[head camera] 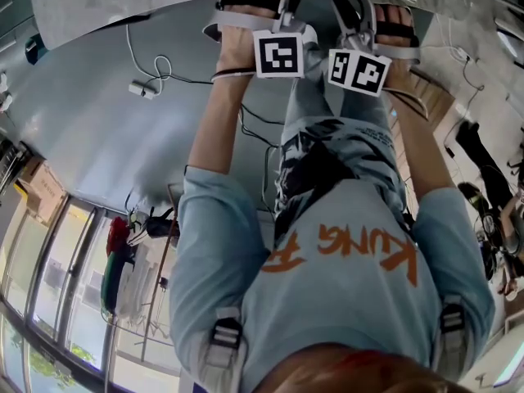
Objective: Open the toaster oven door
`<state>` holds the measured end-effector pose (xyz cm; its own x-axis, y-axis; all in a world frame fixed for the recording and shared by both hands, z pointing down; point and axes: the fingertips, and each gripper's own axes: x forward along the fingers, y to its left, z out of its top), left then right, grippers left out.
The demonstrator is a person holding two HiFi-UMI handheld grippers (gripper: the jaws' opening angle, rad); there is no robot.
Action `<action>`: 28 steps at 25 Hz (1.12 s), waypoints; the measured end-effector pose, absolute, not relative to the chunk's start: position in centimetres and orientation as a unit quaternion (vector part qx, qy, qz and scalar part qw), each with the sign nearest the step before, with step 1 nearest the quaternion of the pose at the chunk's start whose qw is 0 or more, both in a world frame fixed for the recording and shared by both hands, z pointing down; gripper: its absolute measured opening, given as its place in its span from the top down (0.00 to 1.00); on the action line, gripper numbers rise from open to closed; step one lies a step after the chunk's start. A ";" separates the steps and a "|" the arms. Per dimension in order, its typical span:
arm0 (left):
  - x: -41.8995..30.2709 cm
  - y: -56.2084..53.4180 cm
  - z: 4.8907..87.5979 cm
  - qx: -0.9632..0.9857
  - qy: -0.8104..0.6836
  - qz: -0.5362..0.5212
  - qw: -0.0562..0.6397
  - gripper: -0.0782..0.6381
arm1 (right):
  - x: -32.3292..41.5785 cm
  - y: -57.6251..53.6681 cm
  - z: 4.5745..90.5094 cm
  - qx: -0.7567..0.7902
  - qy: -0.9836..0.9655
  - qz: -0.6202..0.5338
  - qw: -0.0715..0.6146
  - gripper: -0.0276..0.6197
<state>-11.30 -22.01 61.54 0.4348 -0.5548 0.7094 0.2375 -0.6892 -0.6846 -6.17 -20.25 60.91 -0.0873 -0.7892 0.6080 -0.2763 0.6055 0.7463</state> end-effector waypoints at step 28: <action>-10.2 -22.4 67.0 -0.751 0.217 -0.458 0.424 0.41 | -6.1 -20.0 66.7 0.393 -0.676 -0.309 0.541 0.46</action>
